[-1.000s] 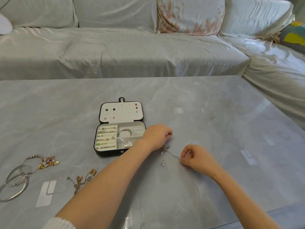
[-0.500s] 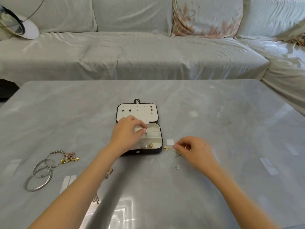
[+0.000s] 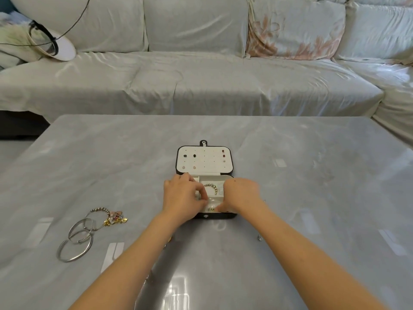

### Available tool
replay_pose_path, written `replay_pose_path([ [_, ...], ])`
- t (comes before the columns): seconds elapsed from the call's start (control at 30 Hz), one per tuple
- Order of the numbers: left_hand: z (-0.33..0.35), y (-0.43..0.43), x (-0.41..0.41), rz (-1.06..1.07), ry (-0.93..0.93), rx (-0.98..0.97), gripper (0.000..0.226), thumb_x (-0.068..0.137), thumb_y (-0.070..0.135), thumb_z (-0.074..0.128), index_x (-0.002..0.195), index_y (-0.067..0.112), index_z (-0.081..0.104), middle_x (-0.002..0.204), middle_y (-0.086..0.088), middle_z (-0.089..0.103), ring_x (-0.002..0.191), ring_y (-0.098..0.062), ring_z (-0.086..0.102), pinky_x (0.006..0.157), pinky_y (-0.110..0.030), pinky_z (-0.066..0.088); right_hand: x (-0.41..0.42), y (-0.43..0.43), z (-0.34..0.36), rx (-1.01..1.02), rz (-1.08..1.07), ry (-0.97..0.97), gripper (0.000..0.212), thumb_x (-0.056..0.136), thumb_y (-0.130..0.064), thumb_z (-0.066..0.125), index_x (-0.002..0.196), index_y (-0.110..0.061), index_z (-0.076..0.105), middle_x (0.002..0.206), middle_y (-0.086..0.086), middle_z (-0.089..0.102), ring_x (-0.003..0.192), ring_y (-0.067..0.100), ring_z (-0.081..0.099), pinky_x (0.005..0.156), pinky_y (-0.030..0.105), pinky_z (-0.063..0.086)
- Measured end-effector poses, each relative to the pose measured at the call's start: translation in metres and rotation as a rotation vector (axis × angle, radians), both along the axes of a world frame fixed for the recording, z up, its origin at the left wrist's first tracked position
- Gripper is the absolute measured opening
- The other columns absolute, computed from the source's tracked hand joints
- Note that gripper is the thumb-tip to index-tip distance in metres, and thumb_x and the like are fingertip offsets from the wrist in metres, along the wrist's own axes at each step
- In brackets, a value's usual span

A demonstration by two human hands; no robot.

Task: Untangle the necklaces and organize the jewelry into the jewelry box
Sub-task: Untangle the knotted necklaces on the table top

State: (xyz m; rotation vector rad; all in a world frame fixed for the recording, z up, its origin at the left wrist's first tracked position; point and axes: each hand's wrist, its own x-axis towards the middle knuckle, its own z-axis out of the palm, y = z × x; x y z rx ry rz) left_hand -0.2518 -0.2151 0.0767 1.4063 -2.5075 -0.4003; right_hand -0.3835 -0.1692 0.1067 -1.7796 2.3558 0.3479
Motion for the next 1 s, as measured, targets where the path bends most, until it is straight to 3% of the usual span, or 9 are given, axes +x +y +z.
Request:
replay_pose_path([
  [0.1,-0.004,0.002,-0.002,-0.007,-0.013,-0.058,0.007,0.078,0.034,0.063,0.083,0.034,0.068,0.101,0.011,0.050,0.101,-0.014,0.043,0.085,-0.030,0.026,0.005,-0.004,-0.001,0.055,0.009,0.050,0.032,0.084,-0.033,0.062,0.110,-0.017,0.053,0.083,-0.005,0.045,0.081,0.018,0.051,0.066,0.025,0.035],
  [0.2,-0.009,0.003,-0.001,0.011,0.015,-0.077,0.008,0.080,0.031,0.062,0.084,0.033,0.067,0.101,0.010,0.051,0.101,-0.014,0.042,0.083,-0.029,0.025,0.005,-0.002,-0.005,0.056,-0.017,0.035,0.028,0.086,-0.021,0.058,0.113,-0.014,0.052,0.103,-0.002,0.057,0.097,0.019,0.059,0.067,0.025,0.035],
  [0.27,-0.013,0.005,-0.001,0.029,0.063,-0.068,0.008,0.081,0.028,0.061,0.084,0.032,0.067,0.101,0.010,0.052,0.103,-0.014,0.043,0.081,-0.029,0.024,0.002,0.002,-0.007,0.046,-0.027,-0.003,0.023,0.087,-0.019,0.058,0.108,-0.013,0.054,0.108,0.000,0.061,0.094,0.021,0.060,0.064,0.024,0.036],
  [0.43,-0.026,0.011,0.002,0.064,0.238,-0.072,0.011,0.074,0.019,0.069,0.074,0.029,0.067,0.094,0.009,0.051,0.100,-0.017,0.047,0.076,-0.027,0.019,-0.008,0.017,-0.011,-0.055,-0.099,-0.179,0.028,0.086,-0.032,0.061,0.068,-0.014,0.049,0.077,0.005,0.055,0.072,0.023,0.046,0.050,0.024,0.029],
  [0.57,-0.034,0.013,0.001,0.076,0.304,-0.109,0.015,0.068,0.014,0.074,0.069,0.028,0.067,0.090,0.006,0.056,0.095,-0.020,0.052,0.077,-0.029,0.020,-0.017,0.031,-0.005,-0.205,-0.241,-0.494,0.029,0.088,-0.026,0.058,0.063,-0.012,0.049,0.063,0.002,0.049,0.062,0.020,0.044,0.052,0.026,0.034],
  [0.7,-0.036,0.011,0.001,0.086,0.316,-0.121,0.015,0.067,0.015,0.074,0.068,0.029,0.068,0.090,0.007,0.057,0.094,-0.019,0.052,0.078,-0.028,0.018,-0.022,0.045,0.016,-0.365,-0.364,-0.940,0.021,0.090,-0.021,0.058,0.075,-0.008,0.063,0.069,-0.001,0.063,0.063,0.014,0.055,0.058,0.024,0.047],
  [0.8,-0.036,0.010,0.000,0.075,0.305,-0.102,0.013,0.070,0.016,0.072,0.070,0.028,0.069,0.093,0.008,0.055,0.098,-0.018,0.050,0.077,-0.027,0.016,-0.023,0.055,0.032,-0.381,-0.382,-1.226,0.016,0.093,-0.014,0.055,0.084,-0.002,0.061,0.080,0.003,0.072,0.072,0.012,0.066,0.065,0.024,0.053],
  [0.93,-0.031,0.011,0.000,0.067,0.301,-0.090,0.014,0.073,0.012,0.069,0.076,0.026,0.070,0.095,0.007,0.054,0.101,-0.018,0.049,0.080,-0.025,0.016,-0.021,0.071,0.048,-0.354,-0.379,-1.419,0.015,0.094,-0.010,0.051,0.087,0.002,0.057,0.087,0.016,0.072,0.076,0.018,0.070,0.068,0.026,0.056],
  [1.0,-0.019,0.021,0.002,0.037,0.403,-0.017,0.023,0.074,0.004,0.064,0.079,0.026,0.069,0.095,0.009,0.054,0.101,-0.014,0.049,0.084,-0.025,0.023,-0.019,0.079,0.051,-0.316,-0.363,-1.462,0.014,0.094,-0.010,0.051,0.085,-0.001,0.057,0.088,0.018,0.072,0.078,0.022,0.070,0.068,0.027,0.057],
])
